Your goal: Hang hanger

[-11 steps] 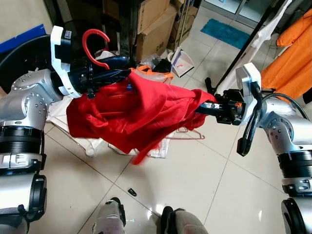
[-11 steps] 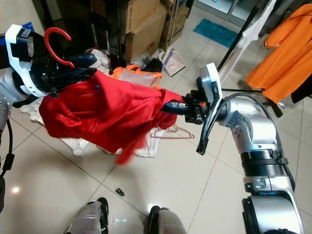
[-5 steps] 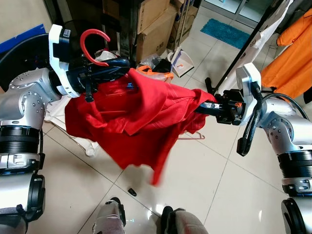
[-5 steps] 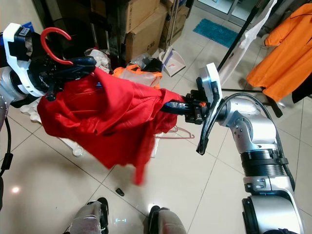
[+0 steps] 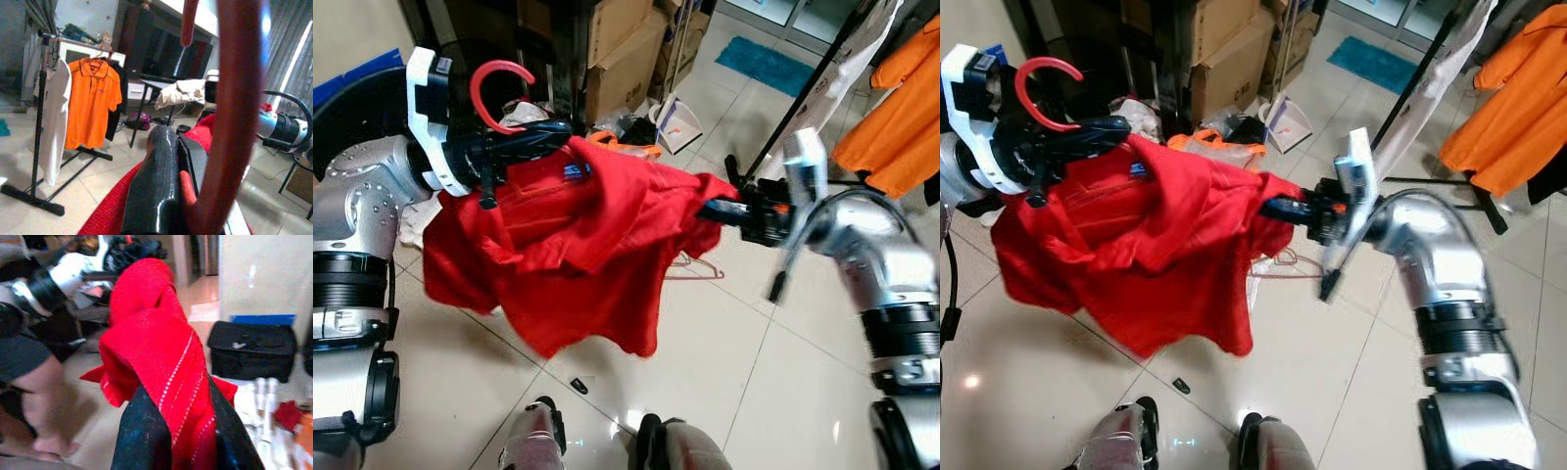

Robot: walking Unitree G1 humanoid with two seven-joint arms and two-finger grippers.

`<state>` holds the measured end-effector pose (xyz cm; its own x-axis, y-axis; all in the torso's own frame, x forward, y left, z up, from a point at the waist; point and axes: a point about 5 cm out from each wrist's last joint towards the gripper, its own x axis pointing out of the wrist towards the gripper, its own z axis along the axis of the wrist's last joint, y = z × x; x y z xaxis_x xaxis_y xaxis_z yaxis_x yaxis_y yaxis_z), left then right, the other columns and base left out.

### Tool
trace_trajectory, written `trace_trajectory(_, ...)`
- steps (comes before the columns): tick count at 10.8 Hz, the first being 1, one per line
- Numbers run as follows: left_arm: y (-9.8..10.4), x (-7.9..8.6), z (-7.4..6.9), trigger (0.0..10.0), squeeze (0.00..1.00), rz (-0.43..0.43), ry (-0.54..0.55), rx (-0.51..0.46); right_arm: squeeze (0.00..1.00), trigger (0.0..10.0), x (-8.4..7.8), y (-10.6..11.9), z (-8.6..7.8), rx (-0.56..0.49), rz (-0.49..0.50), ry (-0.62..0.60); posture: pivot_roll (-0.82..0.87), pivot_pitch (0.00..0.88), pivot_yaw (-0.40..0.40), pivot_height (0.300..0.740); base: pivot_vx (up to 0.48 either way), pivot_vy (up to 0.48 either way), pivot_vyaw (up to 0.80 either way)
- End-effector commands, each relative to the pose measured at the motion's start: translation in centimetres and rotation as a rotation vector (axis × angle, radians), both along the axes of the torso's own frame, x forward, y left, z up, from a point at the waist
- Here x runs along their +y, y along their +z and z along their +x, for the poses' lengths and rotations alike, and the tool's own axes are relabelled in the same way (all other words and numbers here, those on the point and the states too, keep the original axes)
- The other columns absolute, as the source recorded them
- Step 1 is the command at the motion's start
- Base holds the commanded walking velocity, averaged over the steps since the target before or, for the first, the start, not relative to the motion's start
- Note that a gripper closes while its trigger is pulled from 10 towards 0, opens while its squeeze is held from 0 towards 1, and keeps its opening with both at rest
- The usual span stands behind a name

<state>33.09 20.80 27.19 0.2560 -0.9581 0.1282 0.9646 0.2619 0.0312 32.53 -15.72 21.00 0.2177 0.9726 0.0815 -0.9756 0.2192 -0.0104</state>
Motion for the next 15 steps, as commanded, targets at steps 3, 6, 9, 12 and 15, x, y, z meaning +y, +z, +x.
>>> trace_trajectory(3,0.2,0.3,-0.1,0.0,0.0,0.054,0.026,-0.005,1.0,10.0,-0.4,-1.9,1.3,-0.006,-0.062,-0.189,0.0,0.2,-0.08,0.74,0.0,0.0,0.0)
trace_trajectory(6,0.2,0.9,-0.3,0.0,0.0,0.1,0.042,0.019,1.0,10.0,-0.2,-5.3,2.9,0.029,-0.1,-0.377,0.03,0.208,-0.049,0.74,0.0,0.0,0.0)
trace_trajectory(9,0.2,1.8,-0.7,0.0,0.0,0.138,0.063,0.038,1.0,10.0,-1.9,-5.8,4.3,0.023,-0.048,-0.687,0.06,0.211,-0.037,0.74,0.0,0.0,0.0)
trace_trajectory(12,-1.1,1.9,-0.5,0.0,0.0,0.162,0.143,0.066,1.0,10.0,-3.5,-6.2,4.9,-0.038,-0.134,-0.965,0.06,0.211,-0.042,0.74,0.0,0.0,0.0)
trace_trajectory(15,-1.1,1.9,-0.5,0.0,0.0,0.162,0.143,0.066,1.0,10.0,-3.5,-6.2,4.9,-0.038,-0.134,-0.965,0.06,0.211,-0.042,0.74,0.0,0.0,0.0)
